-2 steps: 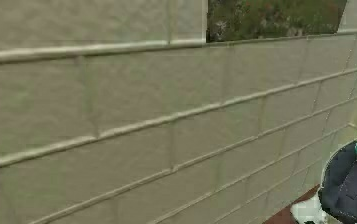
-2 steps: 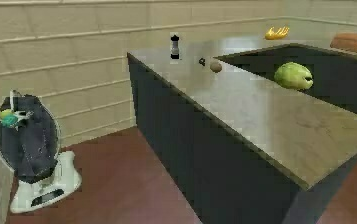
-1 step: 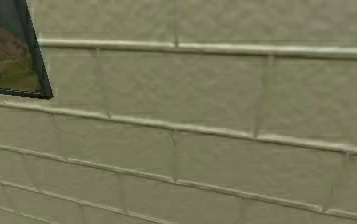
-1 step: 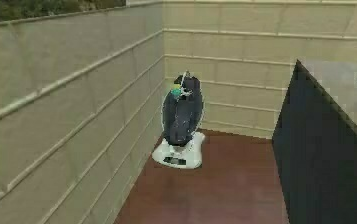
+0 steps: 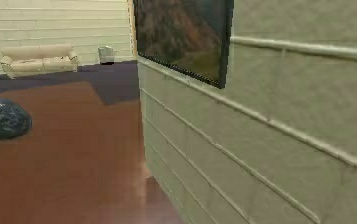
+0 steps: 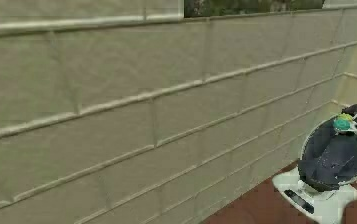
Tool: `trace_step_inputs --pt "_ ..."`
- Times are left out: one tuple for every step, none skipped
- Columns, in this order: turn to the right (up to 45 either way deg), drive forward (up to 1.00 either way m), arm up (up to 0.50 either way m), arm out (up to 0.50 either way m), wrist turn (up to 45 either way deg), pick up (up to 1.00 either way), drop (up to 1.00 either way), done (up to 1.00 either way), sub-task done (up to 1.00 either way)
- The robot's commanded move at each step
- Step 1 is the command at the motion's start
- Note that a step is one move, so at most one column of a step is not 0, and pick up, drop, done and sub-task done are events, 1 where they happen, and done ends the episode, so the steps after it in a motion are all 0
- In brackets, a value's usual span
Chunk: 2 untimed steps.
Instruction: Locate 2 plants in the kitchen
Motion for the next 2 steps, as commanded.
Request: trace_step_inputs --pt "-45.0 0.00 0.00 0.00 0.0 0.00 0.00 0.00 0.00" --pt "-33.0 0.00 0.00 0.00 0.0 0.00 0.00 0.00 0.00"
